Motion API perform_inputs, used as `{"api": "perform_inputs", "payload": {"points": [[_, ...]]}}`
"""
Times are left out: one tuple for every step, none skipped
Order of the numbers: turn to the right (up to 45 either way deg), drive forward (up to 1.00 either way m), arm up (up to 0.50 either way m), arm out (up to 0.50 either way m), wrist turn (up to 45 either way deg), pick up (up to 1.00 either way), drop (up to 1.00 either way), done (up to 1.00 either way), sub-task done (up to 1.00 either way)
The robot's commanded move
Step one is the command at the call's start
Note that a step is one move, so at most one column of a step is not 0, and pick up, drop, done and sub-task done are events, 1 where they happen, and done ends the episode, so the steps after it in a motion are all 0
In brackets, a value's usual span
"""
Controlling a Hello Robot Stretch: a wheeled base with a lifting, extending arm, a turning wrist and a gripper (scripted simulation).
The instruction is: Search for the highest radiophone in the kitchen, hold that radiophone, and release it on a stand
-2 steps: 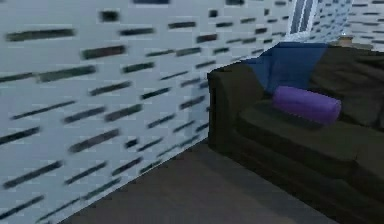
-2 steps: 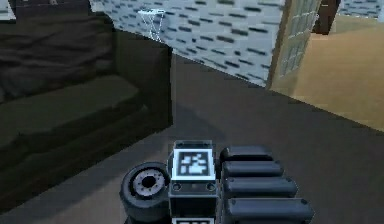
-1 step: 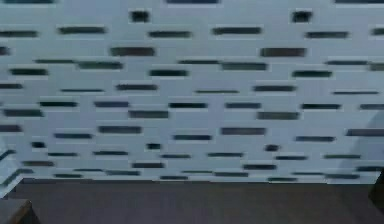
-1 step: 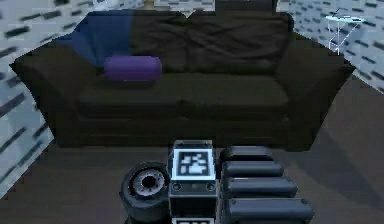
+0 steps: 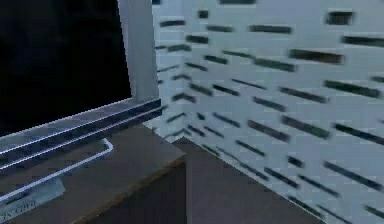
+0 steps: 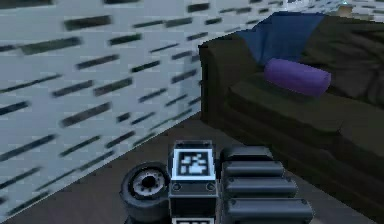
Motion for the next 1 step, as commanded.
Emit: {"api": "perform_inputs", "payload": {"points": [[-42.0, 0.0, 0.0, 0.0, 0.0, 0.0, 0.0, 0.0, 0.0]]}}
